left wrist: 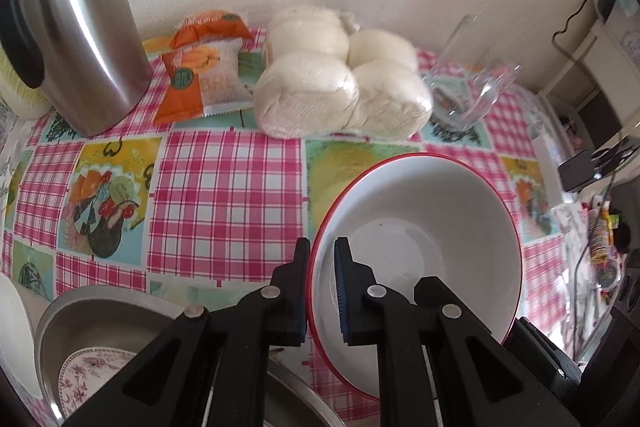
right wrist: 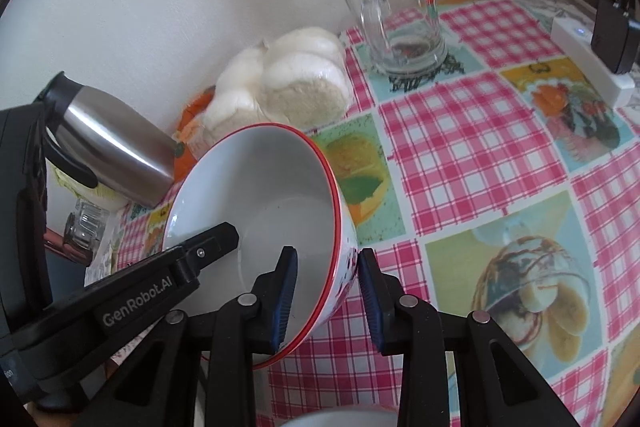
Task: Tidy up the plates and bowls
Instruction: 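Lift the red-rimmed bowl and carry it toward the steel basin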
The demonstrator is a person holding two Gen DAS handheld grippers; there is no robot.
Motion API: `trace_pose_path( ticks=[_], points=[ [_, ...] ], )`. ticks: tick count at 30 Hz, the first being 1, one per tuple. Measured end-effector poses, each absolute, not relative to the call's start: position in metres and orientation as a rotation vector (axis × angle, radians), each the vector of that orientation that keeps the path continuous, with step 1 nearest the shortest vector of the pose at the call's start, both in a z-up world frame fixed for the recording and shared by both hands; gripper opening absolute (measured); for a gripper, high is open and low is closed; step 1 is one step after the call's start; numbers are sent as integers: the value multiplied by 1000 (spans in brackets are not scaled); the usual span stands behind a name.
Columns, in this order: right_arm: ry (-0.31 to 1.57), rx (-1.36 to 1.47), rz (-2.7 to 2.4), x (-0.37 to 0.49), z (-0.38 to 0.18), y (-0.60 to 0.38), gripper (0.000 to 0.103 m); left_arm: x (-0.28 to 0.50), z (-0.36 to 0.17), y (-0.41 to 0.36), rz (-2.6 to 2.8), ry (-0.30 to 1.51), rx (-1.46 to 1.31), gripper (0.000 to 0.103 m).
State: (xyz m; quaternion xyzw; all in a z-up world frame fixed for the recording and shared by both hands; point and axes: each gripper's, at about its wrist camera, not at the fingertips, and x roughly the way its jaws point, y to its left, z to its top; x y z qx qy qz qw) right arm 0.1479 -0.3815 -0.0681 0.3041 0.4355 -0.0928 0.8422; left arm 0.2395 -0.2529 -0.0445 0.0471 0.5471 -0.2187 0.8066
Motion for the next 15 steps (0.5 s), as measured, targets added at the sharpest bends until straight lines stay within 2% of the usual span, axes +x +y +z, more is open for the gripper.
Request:
trace_pose_path(
  ticks=[15],
  points=[
    [859,516,-129,124,4,-332,34,189,14,-175,-415,1053,-170,12]
  ],
)
